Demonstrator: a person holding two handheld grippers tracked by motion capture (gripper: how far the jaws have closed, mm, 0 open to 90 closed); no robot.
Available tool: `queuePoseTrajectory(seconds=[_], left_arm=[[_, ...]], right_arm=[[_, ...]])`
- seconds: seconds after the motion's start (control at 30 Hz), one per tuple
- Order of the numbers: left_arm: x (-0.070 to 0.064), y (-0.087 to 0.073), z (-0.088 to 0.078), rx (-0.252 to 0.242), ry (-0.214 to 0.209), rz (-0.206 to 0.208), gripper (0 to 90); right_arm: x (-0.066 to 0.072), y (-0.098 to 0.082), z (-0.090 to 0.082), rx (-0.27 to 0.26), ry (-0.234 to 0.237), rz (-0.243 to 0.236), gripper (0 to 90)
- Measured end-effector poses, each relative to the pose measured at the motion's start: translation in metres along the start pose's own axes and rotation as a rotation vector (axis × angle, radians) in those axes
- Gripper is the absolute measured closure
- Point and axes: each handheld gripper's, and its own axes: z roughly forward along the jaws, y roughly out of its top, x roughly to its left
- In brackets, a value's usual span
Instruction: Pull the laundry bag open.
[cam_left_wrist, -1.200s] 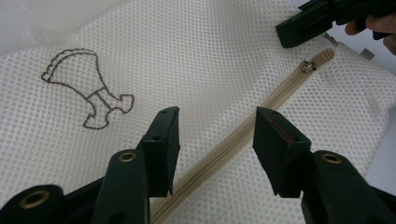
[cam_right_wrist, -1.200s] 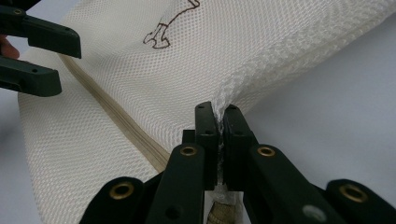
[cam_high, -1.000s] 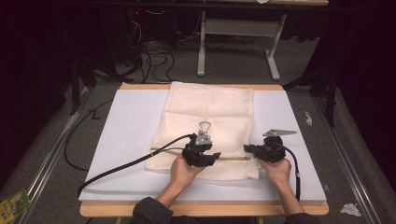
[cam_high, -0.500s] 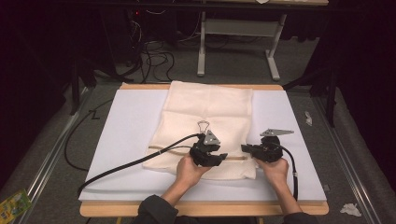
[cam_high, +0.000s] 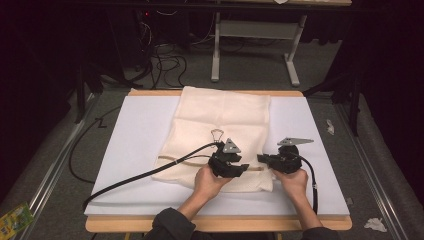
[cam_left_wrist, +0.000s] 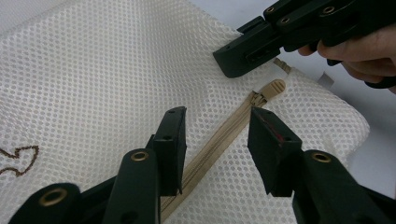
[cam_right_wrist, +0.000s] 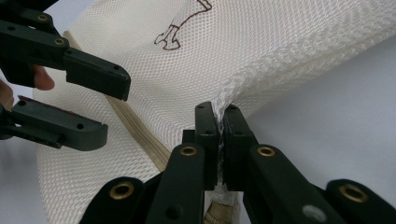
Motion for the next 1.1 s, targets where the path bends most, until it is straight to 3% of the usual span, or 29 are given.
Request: queuePoseTrajectory(seconds=[0.67, 1.0, 1.1], left_arm=[[-0.021, 0.004, 0.019, 0.019, -0.055, 0.034, 60.7], [-0.025, 0.006, 0.021, -0.002, -0.049, 0.029, 57.8], [-0.028, 0.007, 0.023, 0.0, -0.043, 0.049, 57.3]], right_arm=[[0.008, 0.006, 0.003, -0.015, 0.011, -0.01, 88.3], [0.012, 0.009, 0.006, -0.014, 0.018, -0.027, 88.3], [0.014, 0.009, 0.007, -0.016, 0.017, -0.022, 88.2]])
